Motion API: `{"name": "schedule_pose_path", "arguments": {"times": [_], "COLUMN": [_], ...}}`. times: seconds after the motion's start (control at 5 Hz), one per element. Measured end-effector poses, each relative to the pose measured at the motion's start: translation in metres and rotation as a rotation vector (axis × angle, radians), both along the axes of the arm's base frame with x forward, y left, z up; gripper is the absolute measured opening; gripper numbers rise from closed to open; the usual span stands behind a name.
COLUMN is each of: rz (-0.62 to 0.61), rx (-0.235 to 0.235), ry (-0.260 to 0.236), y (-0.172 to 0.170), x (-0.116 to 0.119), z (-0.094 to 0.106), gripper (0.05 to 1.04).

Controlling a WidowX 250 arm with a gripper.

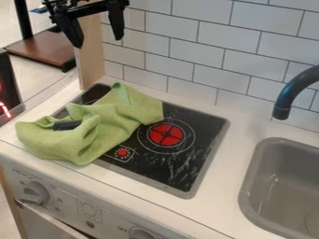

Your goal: Move the cloth from left to the right

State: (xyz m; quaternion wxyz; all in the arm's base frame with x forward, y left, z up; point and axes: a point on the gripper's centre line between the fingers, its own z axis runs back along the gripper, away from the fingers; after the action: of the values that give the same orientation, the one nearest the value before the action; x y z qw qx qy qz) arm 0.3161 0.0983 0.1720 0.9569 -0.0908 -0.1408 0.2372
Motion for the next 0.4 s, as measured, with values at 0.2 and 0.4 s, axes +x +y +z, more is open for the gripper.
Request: {"name": "schedule_pose_path", "arguments": {"times": [0.2,0.4], "rz": [-0.005,-0.03], "rx": [-0.013,-0.019], "ry": [0.03,0.072], "y": [-0.002,-0.003], "x": [-0.001,0.002], "z": [-0.01,-0.025], "gripper": [0.999,0.999]}}
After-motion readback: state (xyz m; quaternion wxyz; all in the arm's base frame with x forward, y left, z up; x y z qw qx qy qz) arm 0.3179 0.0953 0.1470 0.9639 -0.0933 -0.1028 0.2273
